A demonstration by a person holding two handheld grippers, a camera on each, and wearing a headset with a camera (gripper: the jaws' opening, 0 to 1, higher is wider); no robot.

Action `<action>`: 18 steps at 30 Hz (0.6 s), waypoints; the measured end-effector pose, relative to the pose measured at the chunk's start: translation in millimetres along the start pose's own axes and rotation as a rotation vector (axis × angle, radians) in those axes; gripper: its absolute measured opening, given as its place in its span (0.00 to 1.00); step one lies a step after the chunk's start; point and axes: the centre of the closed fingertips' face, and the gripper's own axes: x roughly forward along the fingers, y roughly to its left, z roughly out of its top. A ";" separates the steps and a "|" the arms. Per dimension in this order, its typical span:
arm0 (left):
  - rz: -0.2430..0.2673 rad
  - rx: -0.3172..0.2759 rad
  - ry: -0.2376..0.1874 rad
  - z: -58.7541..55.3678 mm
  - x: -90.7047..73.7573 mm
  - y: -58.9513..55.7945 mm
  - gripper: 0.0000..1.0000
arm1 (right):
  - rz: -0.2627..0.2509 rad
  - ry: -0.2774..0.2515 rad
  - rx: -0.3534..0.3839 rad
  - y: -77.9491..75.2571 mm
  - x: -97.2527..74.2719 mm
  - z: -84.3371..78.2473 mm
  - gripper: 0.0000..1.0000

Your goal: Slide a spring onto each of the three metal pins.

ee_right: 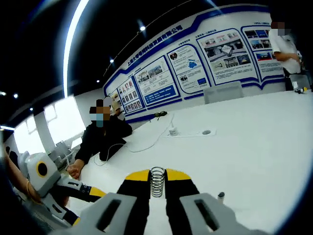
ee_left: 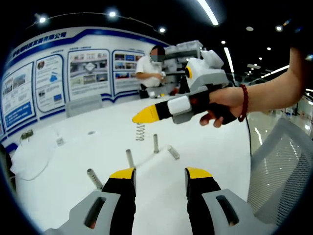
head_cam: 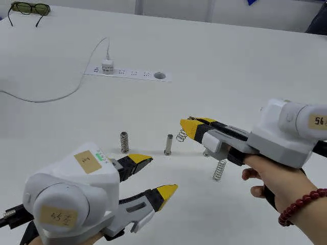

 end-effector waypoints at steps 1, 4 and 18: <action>0.003 -0.004 0.004 -1.2 -0.9 0.6 0.41 | -0.005 0.003 -0.016 -0.5 2.3 -0.2 0.12; 0.011 -0.021 0.014 -4.8 -2.8 2.2 0.44 | -0.019 0.014 -0.055 -2.8 9.1 -1.7 0.12; 0.030 -0.064 0.030 -15.7 -5.9 5.4 0.53 | -0.063 0.058 -0.137 -17.8 34.9 -17.8 0.12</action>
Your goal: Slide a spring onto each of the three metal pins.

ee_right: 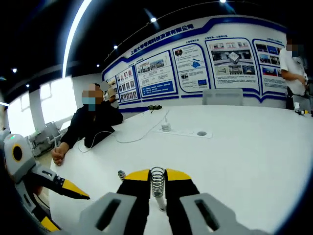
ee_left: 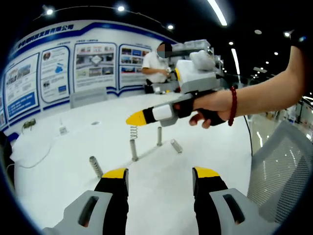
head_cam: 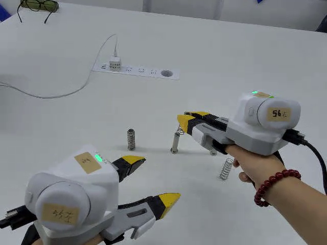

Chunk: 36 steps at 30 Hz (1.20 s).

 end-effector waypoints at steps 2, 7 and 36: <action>0.002 -0.002 -0.002 0.2 0.0 0.6 0.54 | -0.008 0.009 -0.003 -0.4 1.6 -3.4 0.12; 0.004 -0.001 0.003 -1.0 -0.1 1.8 0.53 | -0.021 0.002 -0.010 -1.9 4.9 -5.0 0.12; 0.015 -0.001 0.014 -3.8 -0.5 4.8 0.51 | -0.040 0.053 -0.090 -1.1 11.3 -28.2 0.13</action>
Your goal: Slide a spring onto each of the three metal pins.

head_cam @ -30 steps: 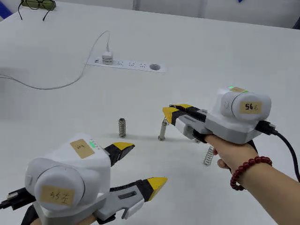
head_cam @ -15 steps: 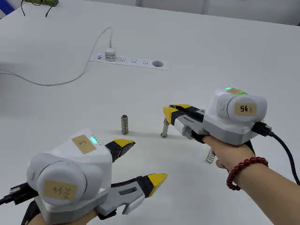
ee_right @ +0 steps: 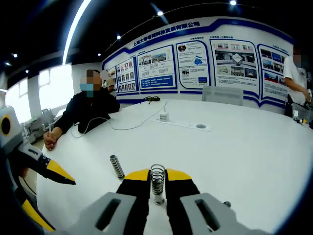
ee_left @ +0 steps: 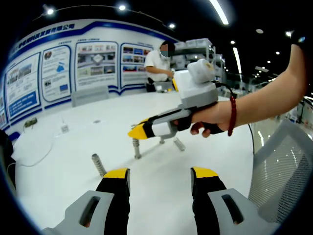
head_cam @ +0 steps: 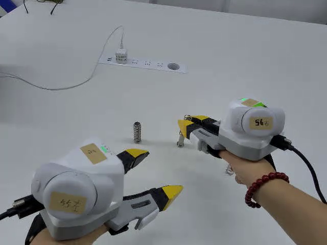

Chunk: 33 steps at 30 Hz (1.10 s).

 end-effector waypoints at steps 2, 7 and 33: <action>0.000 0.000 0.000 0.1 0.0 0.1 0.51 | 0.001 0.000 0.000 0.3 1.0 -1.0 0.13; 0.001 0.003 -0.002 0.5 -0.5 -0.1 0.51 | -0.001 0.027 -0.008 1.4 4.7 -9.8 0.13; 0.012 0.001 0.007 0.8 0.1 1.8 0.50 | 0.015 0.006 0.079 3.6 -9.0 -0.3 0.28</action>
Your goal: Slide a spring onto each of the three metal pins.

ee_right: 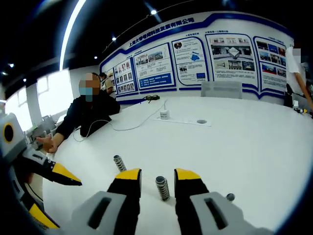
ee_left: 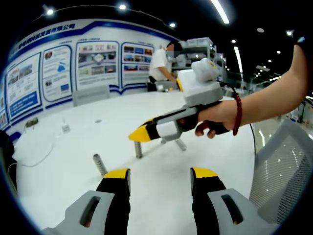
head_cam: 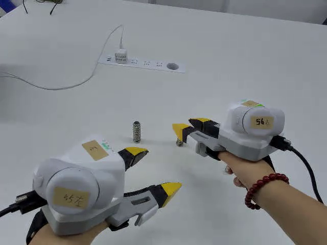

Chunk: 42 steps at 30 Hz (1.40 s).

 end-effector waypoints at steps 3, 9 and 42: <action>0.000 -0.011 0.000 0.2 1.0 0.2 0.51 | 0.001 0.002 0.040 -1.0 -7.0 3.7 0.35; -0.001 -0.008 -0.007 3.9 5.1 -1.5 0.53 | 0.003 -0.014 0.084 -3.5 -24.5 12.8 0.47; -0.051 0.002 0.011 14.8 69.2 -35.8 0.55 | 0.057 -0.119 0.113 -13.3 -107.6 33.0 0.69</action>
